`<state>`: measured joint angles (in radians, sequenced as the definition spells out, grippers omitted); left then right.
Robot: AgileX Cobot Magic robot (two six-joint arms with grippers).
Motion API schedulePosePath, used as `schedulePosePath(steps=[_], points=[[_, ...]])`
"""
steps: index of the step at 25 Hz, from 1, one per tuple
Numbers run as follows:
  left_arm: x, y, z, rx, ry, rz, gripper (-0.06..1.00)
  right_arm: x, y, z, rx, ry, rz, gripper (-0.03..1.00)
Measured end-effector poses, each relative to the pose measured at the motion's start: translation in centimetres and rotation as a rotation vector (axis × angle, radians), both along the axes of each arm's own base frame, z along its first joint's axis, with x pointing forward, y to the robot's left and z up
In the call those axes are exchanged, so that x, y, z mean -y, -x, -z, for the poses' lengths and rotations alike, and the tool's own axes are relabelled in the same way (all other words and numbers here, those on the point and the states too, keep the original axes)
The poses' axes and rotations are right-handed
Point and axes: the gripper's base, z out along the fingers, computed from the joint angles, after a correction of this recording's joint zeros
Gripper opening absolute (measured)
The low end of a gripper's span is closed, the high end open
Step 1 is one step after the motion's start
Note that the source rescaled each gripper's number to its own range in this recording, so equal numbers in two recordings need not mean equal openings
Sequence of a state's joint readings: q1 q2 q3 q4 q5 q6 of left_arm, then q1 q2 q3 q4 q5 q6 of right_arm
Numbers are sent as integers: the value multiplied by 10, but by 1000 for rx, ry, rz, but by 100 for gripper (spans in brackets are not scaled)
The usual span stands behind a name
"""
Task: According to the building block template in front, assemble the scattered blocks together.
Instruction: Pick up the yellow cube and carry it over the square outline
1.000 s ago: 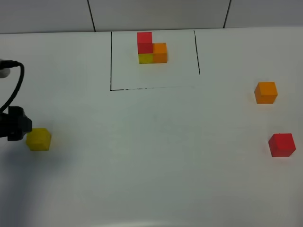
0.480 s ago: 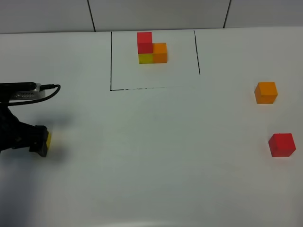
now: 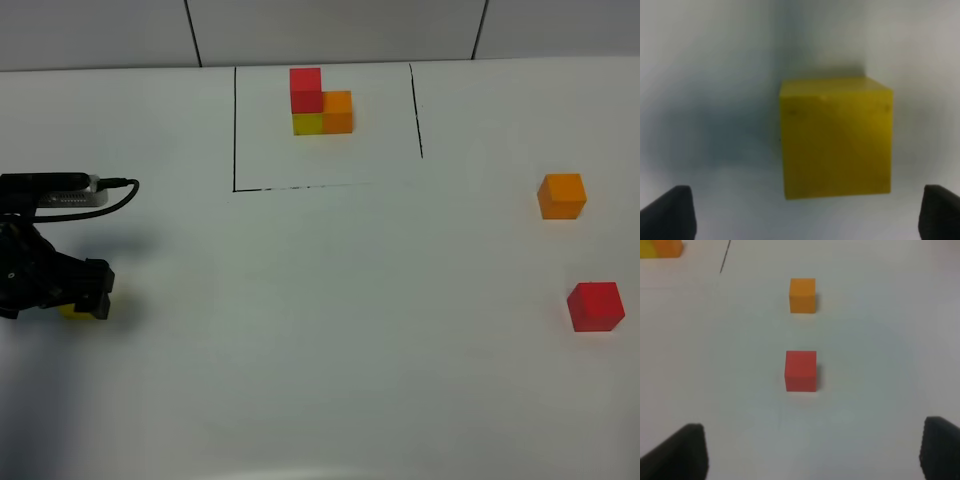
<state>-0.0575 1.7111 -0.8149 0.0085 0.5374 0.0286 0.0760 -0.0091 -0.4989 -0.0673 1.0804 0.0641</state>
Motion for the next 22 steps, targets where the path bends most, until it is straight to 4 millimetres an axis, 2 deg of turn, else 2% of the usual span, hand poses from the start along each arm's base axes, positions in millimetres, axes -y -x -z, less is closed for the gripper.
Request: schedulePosePath(steps=[4, 7, 9, 12, 18, 22], points=[[0, -4, 12, -9, 0, 0, 86, 0, 0, 0, 0, 0, 0, 73], [0, -8, 13, 23, 2, 0, 74, 0, 0, 0, 0, 0, 0, 73], [1, -10, 12, 34, 2, 0, 57, 0, 0, 0, 0, 0, 0, 73], [1, -13, 9, 43, 4, 0, 19, 0, 0, 0, 0, 0, 0, 73], [3, -20, -3, -5, -4, 43, 21, 0, 0, 0, 0, 0, 0, 73], [21, -35, -27, -17, -17, 203, 21, 0, 0, 0, 0, 0, 0, 73]])
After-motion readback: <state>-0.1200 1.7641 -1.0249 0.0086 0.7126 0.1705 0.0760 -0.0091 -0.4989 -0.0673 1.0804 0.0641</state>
